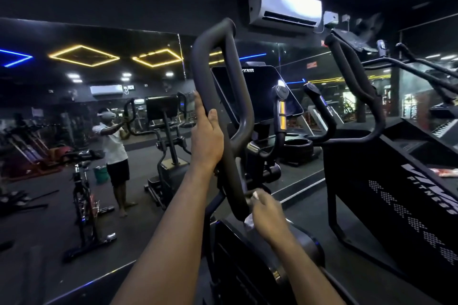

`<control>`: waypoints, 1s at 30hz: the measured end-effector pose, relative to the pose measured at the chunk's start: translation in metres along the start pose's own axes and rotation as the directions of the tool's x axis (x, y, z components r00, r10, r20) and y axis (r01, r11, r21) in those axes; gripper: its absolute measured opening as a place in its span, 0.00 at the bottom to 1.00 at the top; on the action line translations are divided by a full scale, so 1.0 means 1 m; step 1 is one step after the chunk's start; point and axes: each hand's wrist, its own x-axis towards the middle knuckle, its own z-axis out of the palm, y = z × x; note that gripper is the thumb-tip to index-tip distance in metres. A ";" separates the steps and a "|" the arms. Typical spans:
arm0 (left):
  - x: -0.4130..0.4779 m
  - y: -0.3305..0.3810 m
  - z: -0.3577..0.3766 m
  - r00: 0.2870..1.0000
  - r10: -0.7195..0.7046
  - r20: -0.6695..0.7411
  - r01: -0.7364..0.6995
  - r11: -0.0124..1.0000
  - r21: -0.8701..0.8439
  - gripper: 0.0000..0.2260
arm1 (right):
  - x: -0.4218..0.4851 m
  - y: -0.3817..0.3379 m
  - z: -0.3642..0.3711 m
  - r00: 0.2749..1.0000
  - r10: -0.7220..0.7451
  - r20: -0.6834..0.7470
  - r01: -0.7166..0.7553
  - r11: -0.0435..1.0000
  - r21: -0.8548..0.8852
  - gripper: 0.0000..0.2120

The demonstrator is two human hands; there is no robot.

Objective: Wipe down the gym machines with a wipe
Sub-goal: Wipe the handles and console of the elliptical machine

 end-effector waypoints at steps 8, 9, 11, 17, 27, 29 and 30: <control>-0.043 -0.021 -0.057 0.998 0.062 -0.001 -0.061 0.978 0.201 0.11 | -0.051 -0.048 0.030 0.840 -0.385 -0.383 0.448 0.889 0.090 0.08; -0.049 -0.026 -0.068 0.998 0.059 0.008 -0.060 0.977 0.205 0.10 | -0.055 -0.052 0.039 0.834 -0.433 -0.344 0.489 0.867 0.094 0.08; -0.058 -0.035 -0.087 0.998 0.044 0.039 -0.052 0.971 0.235 0.10 | -0.058 -0.053 0.057 0.850 -0.477 -0.221 0.508 0.855 0.108 0.08; -0.066 -0.070 -0.130 0.989 -0.089 0.116 0.059 0.969 0.240 0.11 | -0.029 -0.039 0.120 0.931 -0.365 -0.004 0.364 0.927 0.092 0.08; -0.020 -0.171 -0.146 0.937 -0.209 0.281 0.152 0.966 0.210 0.07 | 0.064 -0.037 0.186 0.946 -0.289 -0.145 0.304 0.948 0.093 0.02; 0.003 -0.191 -0.146 0.926 -0.176 0.333 0.104 0.969 0.225 0.05 | 0.089 -0.033 0.202 0.945 -0.277 -0.172 0.302 0.942 0.143 0.03; 0.018 -0.203 -0.146 0.920 -0.158 0.358 0.075 0.969 0.236 0.04 | 0.104 -0.032 0.210 0.944 -0.267 -0.196 0.300 0.939 0.166 0.03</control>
